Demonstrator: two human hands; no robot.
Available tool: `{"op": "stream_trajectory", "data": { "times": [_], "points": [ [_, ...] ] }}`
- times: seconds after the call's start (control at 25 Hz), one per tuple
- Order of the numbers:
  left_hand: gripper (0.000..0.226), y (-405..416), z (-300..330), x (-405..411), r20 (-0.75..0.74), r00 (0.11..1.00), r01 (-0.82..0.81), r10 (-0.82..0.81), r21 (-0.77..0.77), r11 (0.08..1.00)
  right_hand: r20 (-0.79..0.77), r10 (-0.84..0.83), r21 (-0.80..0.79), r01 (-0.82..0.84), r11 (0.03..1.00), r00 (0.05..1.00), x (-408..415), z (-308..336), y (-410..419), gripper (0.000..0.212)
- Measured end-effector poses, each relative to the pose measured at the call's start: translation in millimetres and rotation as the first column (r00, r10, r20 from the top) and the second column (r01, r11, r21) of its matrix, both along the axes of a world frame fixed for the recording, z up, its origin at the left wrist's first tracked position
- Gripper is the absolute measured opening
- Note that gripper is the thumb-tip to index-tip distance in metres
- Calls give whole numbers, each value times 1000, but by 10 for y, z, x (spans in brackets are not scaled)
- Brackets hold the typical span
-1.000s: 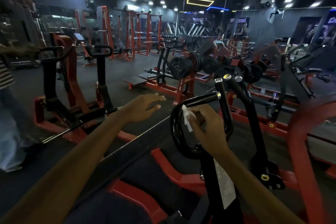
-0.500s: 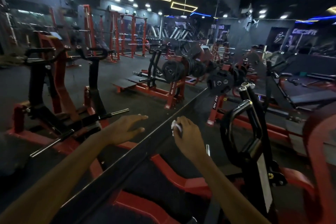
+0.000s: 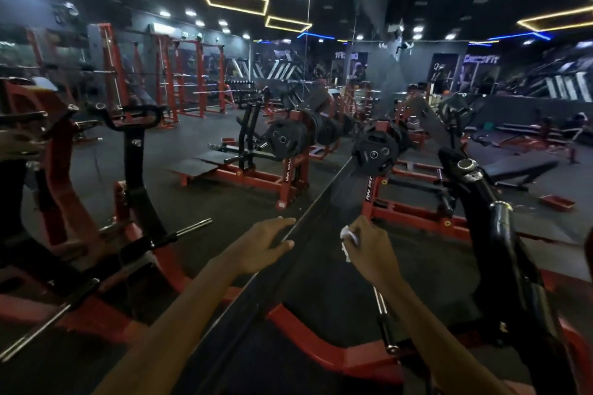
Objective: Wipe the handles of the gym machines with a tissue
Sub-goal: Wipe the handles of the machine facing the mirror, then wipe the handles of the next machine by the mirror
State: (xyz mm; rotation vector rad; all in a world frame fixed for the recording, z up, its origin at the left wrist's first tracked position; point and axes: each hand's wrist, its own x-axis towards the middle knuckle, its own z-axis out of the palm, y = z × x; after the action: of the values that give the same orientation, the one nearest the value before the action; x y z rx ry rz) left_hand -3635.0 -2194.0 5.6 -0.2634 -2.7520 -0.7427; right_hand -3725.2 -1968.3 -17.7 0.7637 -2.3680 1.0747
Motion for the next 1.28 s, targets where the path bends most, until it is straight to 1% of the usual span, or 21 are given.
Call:
{"op": "stream_trajectory", "data": {
  "times": [0.08, 0.12, 0.24, 0.44, 0.52, 0.6, 0.68, 0.84, 1.04, 1.16, 1.28],
  "points": [
    [51, -217, -17, -246, -18, 1000, 9, -9, 14, 1000, 37, -32, 33, 31, 999, 999, -178, -8, -206, 16],
    [50, -334, -25, -379, -22, 1000, 17, -16, 30, 999, 72, -50, 22, 48, 999, 996, -278, -17, -304, 13],
    [50, -592, -107, -804, 17, 998, 67, -68, 58, 996, 94, -92, 21, 91, 996, 991, -563, -108, -480, 10],
    [52, -821, -242, -1757, 76, 971, 225, -227, 34, 974, 164, -254, 10, 256, 967, 953, -953, -115, -601, 11],
    [53, -801, -211, -2180, 80, 951, 299, -298, -6, 954, 150, -326, 20, 327, 945, 933, -1106, -113, -624, 12],
    [53, -691, -156, -2548, 53, 931, 362, -362, 4, 932, 134, -415, 29, 415, 909, 900, -1214, -84, -628, 13],
    [53, -554, -118, -2811, 35, 902, 431, -431, 5, 902, 99, -479, 2, 481, 877, 872, -1326, -63, -580, 15],
    [52, -292, -166, -3225, 52, 843, 533, -535, 46, 845, 42, -596, 11, 596, 803, 802, -1573, 20, -417, 17],
    [52, -61, -105, -3813, -7, 820, 573, -573, 39, 819, 8, -613, -4, 613, 790, 790, -2077, 108, -135, 17],
    [52, 71, -24, -4129, -13, 817, 577, -577, 52, 815, 18, -607, -5, 607, 795, 795, -2410, 160, 35, 14],
    [49, 164, 0, -4405, -22, 822, 568, -569, 96, 818, -1, -600, 12, 600, 800, 800, -2705, 173, 133, 14]
  ]
}}
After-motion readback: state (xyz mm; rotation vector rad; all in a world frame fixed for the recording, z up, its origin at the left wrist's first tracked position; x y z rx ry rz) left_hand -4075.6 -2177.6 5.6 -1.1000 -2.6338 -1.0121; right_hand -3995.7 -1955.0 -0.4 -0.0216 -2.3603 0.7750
